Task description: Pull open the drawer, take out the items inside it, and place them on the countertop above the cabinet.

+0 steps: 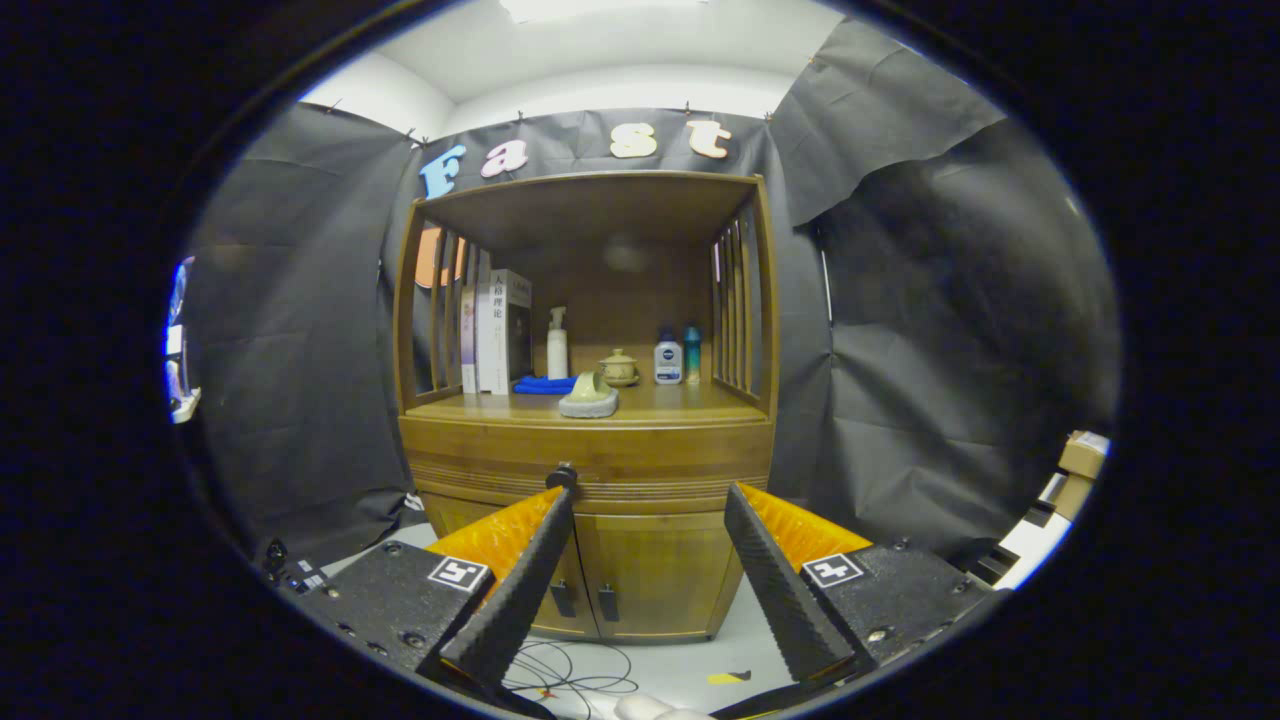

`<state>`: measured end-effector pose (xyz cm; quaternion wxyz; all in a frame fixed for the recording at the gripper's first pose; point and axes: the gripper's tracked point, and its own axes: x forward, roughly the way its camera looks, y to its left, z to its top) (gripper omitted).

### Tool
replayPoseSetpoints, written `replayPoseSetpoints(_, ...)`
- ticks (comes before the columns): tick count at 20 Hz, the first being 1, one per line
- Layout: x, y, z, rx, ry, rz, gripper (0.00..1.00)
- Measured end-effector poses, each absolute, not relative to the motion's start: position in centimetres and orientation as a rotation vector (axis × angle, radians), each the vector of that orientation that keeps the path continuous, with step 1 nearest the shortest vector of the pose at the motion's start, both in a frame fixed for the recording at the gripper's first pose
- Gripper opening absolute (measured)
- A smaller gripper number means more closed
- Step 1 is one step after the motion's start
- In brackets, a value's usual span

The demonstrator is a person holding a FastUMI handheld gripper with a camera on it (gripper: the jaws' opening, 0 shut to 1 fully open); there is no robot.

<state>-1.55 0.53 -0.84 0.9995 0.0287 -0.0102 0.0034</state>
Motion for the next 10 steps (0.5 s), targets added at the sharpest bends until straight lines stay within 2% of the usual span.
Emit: replayPoseSetpoints(10,-1.37,0.39,-1.25,0.049,-0.017,0.009,0.99)
